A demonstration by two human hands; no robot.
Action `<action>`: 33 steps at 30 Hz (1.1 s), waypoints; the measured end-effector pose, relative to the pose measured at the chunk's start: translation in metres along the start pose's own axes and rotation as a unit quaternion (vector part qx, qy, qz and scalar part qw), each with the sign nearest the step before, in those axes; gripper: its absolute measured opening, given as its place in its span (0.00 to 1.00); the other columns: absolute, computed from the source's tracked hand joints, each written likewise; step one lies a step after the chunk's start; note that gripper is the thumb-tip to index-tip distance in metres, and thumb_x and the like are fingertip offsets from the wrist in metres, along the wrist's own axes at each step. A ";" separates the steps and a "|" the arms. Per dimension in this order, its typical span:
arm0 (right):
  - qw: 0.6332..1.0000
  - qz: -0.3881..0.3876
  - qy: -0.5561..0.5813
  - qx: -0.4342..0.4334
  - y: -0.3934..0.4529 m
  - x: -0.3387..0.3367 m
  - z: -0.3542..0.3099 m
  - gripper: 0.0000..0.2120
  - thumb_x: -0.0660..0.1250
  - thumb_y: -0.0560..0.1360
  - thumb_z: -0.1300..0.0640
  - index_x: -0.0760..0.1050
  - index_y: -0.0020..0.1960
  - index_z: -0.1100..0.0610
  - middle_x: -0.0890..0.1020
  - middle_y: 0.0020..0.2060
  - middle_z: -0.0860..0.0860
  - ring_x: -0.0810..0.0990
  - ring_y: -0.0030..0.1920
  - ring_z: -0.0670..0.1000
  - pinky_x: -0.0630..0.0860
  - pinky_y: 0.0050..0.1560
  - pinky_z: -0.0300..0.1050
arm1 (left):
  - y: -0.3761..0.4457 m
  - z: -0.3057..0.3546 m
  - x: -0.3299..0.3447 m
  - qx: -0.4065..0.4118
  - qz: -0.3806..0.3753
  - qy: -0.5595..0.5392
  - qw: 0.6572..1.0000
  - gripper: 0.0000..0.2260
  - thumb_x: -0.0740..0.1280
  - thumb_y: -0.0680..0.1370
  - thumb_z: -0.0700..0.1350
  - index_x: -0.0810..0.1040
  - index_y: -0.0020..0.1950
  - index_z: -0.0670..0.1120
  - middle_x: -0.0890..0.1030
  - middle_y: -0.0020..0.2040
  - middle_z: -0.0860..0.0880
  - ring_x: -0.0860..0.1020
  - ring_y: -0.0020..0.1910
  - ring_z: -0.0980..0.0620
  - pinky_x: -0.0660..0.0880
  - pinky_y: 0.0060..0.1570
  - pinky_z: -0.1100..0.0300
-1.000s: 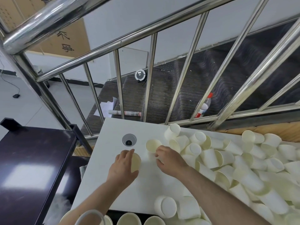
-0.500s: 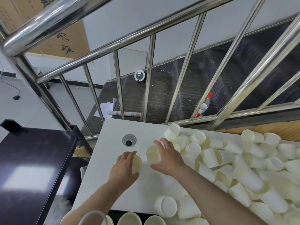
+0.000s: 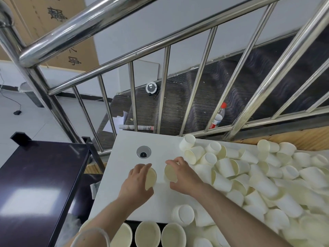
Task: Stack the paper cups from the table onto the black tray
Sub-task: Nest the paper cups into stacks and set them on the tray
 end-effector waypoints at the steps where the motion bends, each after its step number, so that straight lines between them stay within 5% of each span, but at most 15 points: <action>1: 1.000 0.001 0.003 0.003 -0.006 -0.003 -0.002 0.36 0.69 0.70 0.58 0.60 0.74 0.47 0.62 0.66 0.49 0.66 0.66 0.51 0.73 0.59 0.45 | -0.003 0.002 -0.004 0.009 0.002 -0.004 1.000 0.34 0.67 0.73 0.49 0.56 0.76 0.53 0.61 0.71 0.54 0.64 0.69 0.51 0.72 0.57 0.59; 15: 0.997 -0.059 0.018 0.040 -0.123 -0.020 -0.052 0.33 0.71 0.69 0.55 0.61 0.69 0.43 0.62 0.62 0.44 0.70 0.54 0.46 0.74 0.45 0.40 | -0.082 0.018 -0.027 0.099 -0.075 0.017 0.992 0.38 0.70 0.71 0.59 0.58 0.76 0.51 0.65 0.69 0.53 0.66 0.67 0.54 0.70 0.62 0.58; 24: 0.995 -0.081 -0.006 0.056 -0.149 -0.001 -0.056 0.34 0.71 0.68 0.54 0.60 0.71 0.44 0.63 0.62 0.45 0.69 0.50 0.46 0.63 0.33 0.35 | -0.102 0.024 -0.020 0.109 -0.132 0.049 0.984 0.34 0.71 0.70 0.56 0.64 0.72 0.50 0.67 0.65 0.53 0.68 0.65 0.53 0.71 0.59 0.58; 33: 0.994 -0.074 -0.025 0.072 -0.150 0.032 -0.056 0.37 0.73 0.67 0.48 0.60 0.72 0.47 0.63 0.65 0.48 0.69 0.64 0.49 0.70 0.54 0.42 | -0.107 0.014 0.001 0.107 -0.175 0.085 0.975 0.33 0.68 0.72 0.51 0.60 0.75 0.52 0.64 0.70 0.53 0.65 0.68 0.52 0.70 0.59 0.58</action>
Point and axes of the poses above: each hand's wrist, its own y-axis towards the middle knuckle, its own x-axis out of the palm, z = x × y, the point moved 2 cm from there along y, towards the middle knuckle
